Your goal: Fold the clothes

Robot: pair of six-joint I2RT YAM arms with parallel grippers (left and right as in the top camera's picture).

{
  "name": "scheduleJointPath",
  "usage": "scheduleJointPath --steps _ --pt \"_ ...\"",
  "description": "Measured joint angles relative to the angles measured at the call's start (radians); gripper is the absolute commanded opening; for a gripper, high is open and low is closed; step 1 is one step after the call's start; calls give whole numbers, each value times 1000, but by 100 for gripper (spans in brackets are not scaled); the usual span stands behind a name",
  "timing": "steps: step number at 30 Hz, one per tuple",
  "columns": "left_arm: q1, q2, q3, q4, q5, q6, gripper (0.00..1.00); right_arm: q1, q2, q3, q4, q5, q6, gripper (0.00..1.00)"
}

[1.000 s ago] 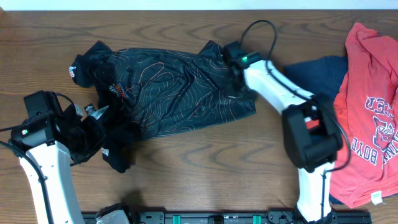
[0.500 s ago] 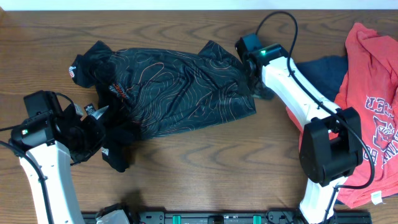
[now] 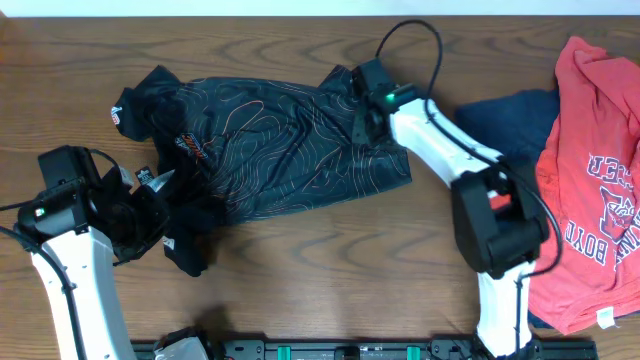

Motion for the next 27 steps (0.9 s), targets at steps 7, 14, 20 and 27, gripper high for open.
scheduleJointPath --steps 7,14,20,27 --pt "0 0 0 0 0 0 6 7 34 -3 60 42 33 52" --pt "0 0 0 0 0 0 6 8 34 -3 88 51 43 56" --pt "0 0 0 0 0 0 6 8 42 -3 89 62 48 56" --pt "0 0 0 0 0 0 6 11 53 -1 88 88 47 17"
